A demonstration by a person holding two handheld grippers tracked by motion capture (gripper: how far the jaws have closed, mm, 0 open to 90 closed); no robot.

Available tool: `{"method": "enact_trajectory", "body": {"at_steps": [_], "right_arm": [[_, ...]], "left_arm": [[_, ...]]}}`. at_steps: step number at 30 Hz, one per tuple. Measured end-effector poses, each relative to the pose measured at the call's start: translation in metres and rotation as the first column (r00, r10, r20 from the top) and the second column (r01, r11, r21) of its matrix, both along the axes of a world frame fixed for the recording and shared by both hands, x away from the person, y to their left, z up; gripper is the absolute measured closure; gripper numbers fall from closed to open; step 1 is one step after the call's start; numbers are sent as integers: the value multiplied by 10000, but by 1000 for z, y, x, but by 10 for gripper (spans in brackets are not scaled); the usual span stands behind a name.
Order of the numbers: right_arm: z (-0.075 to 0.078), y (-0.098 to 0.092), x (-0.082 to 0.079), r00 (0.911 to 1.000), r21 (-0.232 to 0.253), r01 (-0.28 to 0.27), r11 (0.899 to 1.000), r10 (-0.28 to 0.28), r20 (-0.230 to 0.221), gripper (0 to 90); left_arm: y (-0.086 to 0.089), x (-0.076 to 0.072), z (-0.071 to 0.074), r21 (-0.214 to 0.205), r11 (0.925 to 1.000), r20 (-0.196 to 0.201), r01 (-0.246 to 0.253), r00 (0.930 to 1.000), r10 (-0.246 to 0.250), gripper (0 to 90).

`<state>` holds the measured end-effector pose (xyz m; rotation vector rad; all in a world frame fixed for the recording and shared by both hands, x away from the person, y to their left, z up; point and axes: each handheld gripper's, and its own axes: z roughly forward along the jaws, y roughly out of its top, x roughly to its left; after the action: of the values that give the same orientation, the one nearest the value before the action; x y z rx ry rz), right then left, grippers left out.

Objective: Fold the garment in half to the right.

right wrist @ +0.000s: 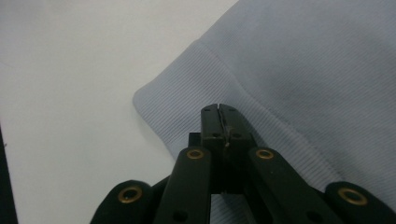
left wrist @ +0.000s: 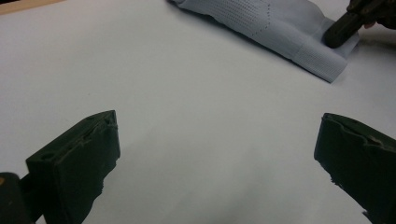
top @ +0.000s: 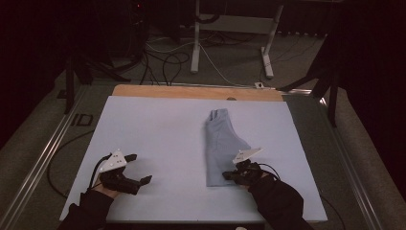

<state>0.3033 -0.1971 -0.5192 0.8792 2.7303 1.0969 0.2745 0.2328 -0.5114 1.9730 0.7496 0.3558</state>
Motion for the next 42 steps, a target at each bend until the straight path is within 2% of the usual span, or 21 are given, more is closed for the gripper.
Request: {"method": "enact_trajectory", "body": {"at_steps": [4, 6, 9, 12, 14, 17, 20, 25, 27, 29, 31, 35, 37, 39, 42], "right_arm": [[0, 0, -5, 9998, -65, -176, 9998, 176, 9, 900], [0, 0, -7, 9999, -27, -129, 9999, 129, -56, 900], [-1, -2, -10, 9992, 7, -350, 9994, 350, -184, 900], [-4, -1, -13, 9980, 16, -433, 9991, 434, -470, 900], [-5, -1, -14, 9986, -2, -339, 9994, 338, -410, 900], [-6, -3, -11, 9979, 279, -262, 9993, 278, -585, 900], [-7, -4, -10, 9979, 392, -204, 9990, 227, -598, 900], [-8, -7, -5, 9950, 618, -196, 9979, 256, -969, 900], [-7, -7, -5, 9949, 632, -176, 9978, 237, -978, 900], [-4, -6, -7, 9962, 732, -305, 9969, 363, -797, 900], [3, -5, -8, 9984, 696, -309, 9971, 340, -447, 900], [11, -8, -6, 9998, 688, -160, 9975, 165, -69, 888], [14, -9, -5, 9998, 774, -109, 9969, 94, 196, 821], [18, -9, -4, 9996, 976, -85, 9952, 60, 259, 756], [22, -9, -3, 9990, 1053, -119, 9944, 73, 436, 607]], "left_arm": [[0, 0, 0, 41, 10000, 30, 35, 10000, -35, 14], [-1, -1, 1, 29, 10000, 52, 21, 10000, -22, 15], [-1, -1, 1, 59, 10000, 58, 40, 10000, -41, 15], [-1, -1, 1, 36, 10000, 67, 27, 10000, -27, 15], [-1, 0, 0, 43, 10000, 59, 49, 10000, -49, 14], [-1, 0, 0, 49, 10000, 46, 68, 10000, -69, 15], [-1, 0, 0, 30, 10000, 35, 84, 10000, -84, 14], [-2, 0, -1, 25, 9999, 24, 115, 9999, -115, 14], [-2, -1, 0, 30, 9999, 43, 115, 9999, -115, 15], [-1, -1, 1, 29, 9999, 89, 142, 9999, -142, 15], [-1, 0, 1, 2, 10000, 93, 96, 9999, -96, 15], [-1, -1, 2, 22, 9999, 143, 150, 9998, -151, 14], [-1, -1, 2, -22, 9999, 115, 108, 9999, -107, 14], [-1, -1, 2, -8, 9999, 122, 118, 9999, -118, 15], [0, 0, 1, -29, 9999, 104, 112, 9999, -112, 14]]}}
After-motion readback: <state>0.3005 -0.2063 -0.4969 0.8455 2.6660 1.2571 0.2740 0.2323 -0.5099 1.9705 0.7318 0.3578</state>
